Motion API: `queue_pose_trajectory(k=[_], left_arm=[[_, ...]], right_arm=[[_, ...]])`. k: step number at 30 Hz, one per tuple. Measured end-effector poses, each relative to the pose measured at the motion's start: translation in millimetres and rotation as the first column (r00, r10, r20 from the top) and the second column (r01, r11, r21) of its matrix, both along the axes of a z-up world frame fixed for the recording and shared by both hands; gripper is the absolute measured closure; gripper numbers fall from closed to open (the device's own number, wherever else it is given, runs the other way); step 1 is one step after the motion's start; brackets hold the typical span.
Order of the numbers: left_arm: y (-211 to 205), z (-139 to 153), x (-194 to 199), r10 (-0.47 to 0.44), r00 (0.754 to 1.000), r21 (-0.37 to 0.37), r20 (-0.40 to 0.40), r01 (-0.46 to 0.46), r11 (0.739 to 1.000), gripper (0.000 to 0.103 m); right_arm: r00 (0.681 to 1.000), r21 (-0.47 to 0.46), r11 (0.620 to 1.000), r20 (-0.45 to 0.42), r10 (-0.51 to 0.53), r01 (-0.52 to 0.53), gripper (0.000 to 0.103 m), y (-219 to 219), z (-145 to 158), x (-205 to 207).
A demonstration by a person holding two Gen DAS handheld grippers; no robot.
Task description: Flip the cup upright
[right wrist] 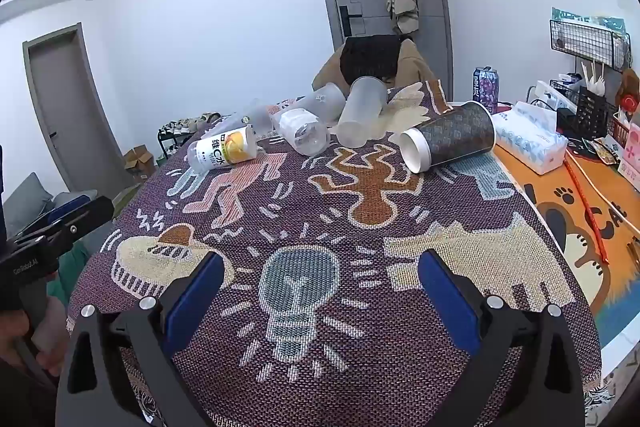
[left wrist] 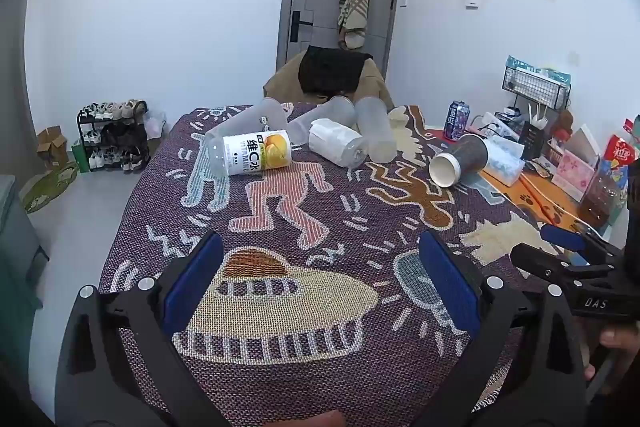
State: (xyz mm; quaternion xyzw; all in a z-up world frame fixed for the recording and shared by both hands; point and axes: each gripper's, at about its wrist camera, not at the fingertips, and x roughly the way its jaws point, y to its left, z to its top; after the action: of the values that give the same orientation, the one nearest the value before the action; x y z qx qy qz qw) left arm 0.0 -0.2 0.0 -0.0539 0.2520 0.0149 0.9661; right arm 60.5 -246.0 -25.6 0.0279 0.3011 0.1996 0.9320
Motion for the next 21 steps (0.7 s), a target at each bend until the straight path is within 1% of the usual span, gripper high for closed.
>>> queue_pose_trajectory(k=[12,21], left_arm=[[-0.1,2.1,1.9,-0.009,1.0,-0.005,0.011,0.009,1.0,0.006],[0.4,0.1,1.6,-0.009,1.0,-0.01,0.008,0.009,1.0,0.006]], right_arm=[[1.0,-0.001,1.0,0.012,0.001,-0.001,0.008,-0.5,-4.2,-2.8],[1.0,-0.004,1.0,0.011,-0.005,0.005,0.008,1.1,-1.0,0.1]])
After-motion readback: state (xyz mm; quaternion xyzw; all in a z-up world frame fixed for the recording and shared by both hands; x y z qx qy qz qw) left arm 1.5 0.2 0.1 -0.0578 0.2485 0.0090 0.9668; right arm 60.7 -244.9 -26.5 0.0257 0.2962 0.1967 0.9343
